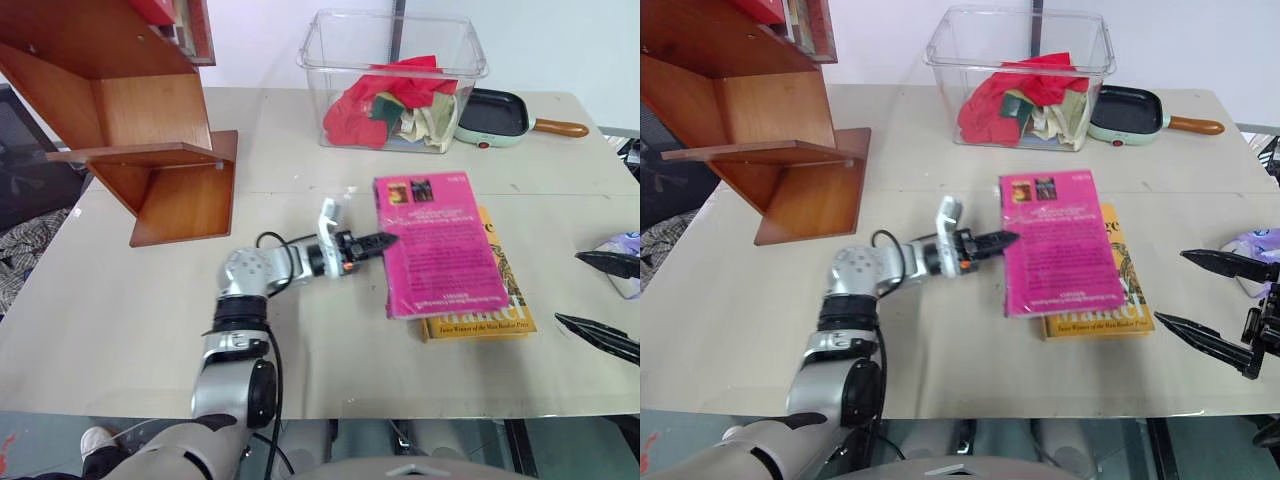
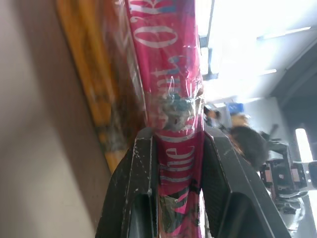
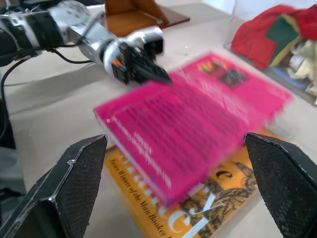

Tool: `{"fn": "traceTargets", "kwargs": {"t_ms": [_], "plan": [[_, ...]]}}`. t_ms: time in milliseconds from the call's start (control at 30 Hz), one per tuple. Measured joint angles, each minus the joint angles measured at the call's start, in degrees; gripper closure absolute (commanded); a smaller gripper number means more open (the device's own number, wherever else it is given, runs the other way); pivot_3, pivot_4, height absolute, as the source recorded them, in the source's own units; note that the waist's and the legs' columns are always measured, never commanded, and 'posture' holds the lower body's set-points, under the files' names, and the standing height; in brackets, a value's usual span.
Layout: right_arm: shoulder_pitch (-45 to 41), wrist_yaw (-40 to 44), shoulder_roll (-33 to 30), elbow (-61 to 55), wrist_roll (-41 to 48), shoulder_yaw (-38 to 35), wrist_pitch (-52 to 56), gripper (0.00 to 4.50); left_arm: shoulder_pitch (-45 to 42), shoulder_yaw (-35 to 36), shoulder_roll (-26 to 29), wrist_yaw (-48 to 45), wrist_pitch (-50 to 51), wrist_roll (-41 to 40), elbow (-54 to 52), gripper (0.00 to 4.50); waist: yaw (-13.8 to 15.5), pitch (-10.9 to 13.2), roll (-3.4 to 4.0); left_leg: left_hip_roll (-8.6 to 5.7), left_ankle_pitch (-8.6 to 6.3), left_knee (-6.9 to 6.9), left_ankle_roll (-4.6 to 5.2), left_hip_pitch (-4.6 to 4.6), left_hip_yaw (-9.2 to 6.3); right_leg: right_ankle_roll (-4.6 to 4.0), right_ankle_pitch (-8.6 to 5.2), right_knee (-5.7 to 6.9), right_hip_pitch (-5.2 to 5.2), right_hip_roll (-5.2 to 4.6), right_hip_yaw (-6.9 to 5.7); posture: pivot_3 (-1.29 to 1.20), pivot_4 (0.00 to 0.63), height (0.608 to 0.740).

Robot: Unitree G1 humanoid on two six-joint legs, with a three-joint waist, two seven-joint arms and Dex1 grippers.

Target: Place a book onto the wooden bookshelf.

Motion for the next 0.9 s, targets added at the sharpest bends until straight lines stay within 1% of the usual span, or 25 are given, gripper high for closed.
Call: {"fn": "traceTargets", "kwargs": {"t_ms": [67,133,200,267,300,367,433,500,600,633,733,800,900], "plan": [[-2.68,-0.89,0.02,1.15,0.12,1.88,-0.27,0.00,0.51,0.20,3.30,-0.38,-1.25,0.02,-6.70,3.92,0.10,0.00,0.01,-0.02,0.09,0.00,-0.16,0.01,-0.02,0.00,0.00,0.00,0.00,-0.04,0.03,0.00,0.150,0.740],[-5.12,-1.47,0.05,1.99,0.14,3.96,-0.43,0.00,0.62,0.14,5.95,-1.04,-3.28,0.68,-11.24,3.92,0.21,0.00,0.00,-0.05,0.09,0.00,-0.16,0.01,-0.01,0.00,0.00,-0.01,0.00,-0.07,0.04,0.00,0.150,0.740],[-8.24,-1.85,0.08,3.14,0.12,6.83,-0.94,0.00,1.13,-1.45,10.39,-2.37,-8.30,4.21,-16.79,3.92,0.25,0.02,-0.03,-0.06,0.09,0.00,-0.16,0.00,0.00,0.00,0.00,-0.02,0.00,-0.07,0.03,0.00,0.150,0.740],[-11.36,-1.92,0.20,4.64,0.01,9.51,-1.25,0.00,2.08,-5.08,17.45,-5.80,-16.43,10.54,-22.39,3.92,0.18,0.04,-0.05,-0.06,0.11,-0.03,-0.19,0.01,0.09,-0.01,0.00,-0.04,0.00,-0.05,0.04,0.00,0.150,0.740],[-12.80,-1.89,0.32,5.71,-0.18,10.90,-1.52,0.00,2.44,-7.64,21.39,-7.62,-21.49,14.99,-25.40,3.92,0.15,0.04,-0.06,-0.06,0.11,-0.06,-0.21,0.01,0.11,-0.01,0.00,-0.08,0.00,-0.04,0.04,0.00,0.150,0.740],[-16.08,-1.64,0.61,8.23,-0.48,13.61,-2.34,0.00,4.23,-12.40,30.17,-10.15,-33.91,26.57,-30.04,3.92,0.05,0.07,0.00,-0.07,0.12,-0.26,-0.21,0.05,0.16,-0.02,0.00,-0.15,-0.04,-0.07,0.16,0.00,0.150,0.740],[-18.92,-1.25,0.79,10.73,-0.78,15.62,-2.80,0.00,4.11,-13.20,33.43,-11.24,-40.33,32.04,-32.26,3.92,0.43,0.08,-0.01,-0.06,0.09,-0.26,-0.14,-0.02,0.16,-0.02,0.00,-0.20,-0.09,-0.08,0.11,0.00,0.150,0.740],[-21.88,-0.76,0.92,12.61,-0.81,17.01,-3.63,0.00,3.48,-13.49,35.85,-12.05,-43.82,35.23,-34.01,3.92,0.83,0.15,-0.06,-0.03,0.00,-0.26,0.01,-0.09,0.16,-0.01,0.00,-0.23,-0.10,-0.09,0.04,0.00,0.150,0.740],[-27.41,-0.67,2.14,15.98,-0.70,18.29,-4.64,0.00,1.08,-14.00,41.50,-12.62,-48.16,41.56,-35.73,3.92,0.86,0.29,-0.24,-0.03,-0.01,-0.25,0.02,-0.10,0.17,-0.01,0.00,-0.22,-0.12,-0.05,-0.01,0.00,0.150,0.740],[-30.60,-0.69,2.92,17.97,-0.70,19.34,-5.22,0.00,-1.17,-14.72,45.11,-12.69,-50.41,46.06,-35.75,3.92,0.87,0.34,-0.29,-0.03,-0.01,-0.27,0.02,-0.10,0.21,-0.01,0.00,-0.22,-0.12,-0.03,-0.05,0.00,0.150,0.740],[-35.34,-0.09,4.33,21.20,-1.35,21.67,-7.05,0.00,-5.11,-15.89,51.80,-14.44,-55.38,53.35,-34.14,3.92,0.73,0.41,-0.32,-0.02,-0.01,-0.35,0.03,-0.06,0.23,-0.01,-0.01,-0.20,-0.13,-0.03,-0.06,0.00,0.150,0.740],[-38.02,0.84,4.67,23.93,-2.27,22.87,-8.28,0.00,-7.14,-15.85,56.20,-17.54,-56.85,55.76,-32.90,3.92,0.52,0.48,-0.31,-0.02,-0.01,-0.38,0.03,-0.08,0.24,0.00,-0.01,-0.20,-0.15,-0.03,-0.08,0.00,0.150,0.740],[-40.37,2.13,4.75,26.87,-2.91,23.33,-9.63,0.00,-5.88,-15.27,62.86,-23.86,-56.67,56.07,-32.08,3.92,0.13,0.52,-0.25,-0.01,-0.02,-0.45,0.05,-0.11,0.27,0.01,-0.02,-0.20,-0.24,-0.04,-0.07,0.00,0.150,0.740]]}}
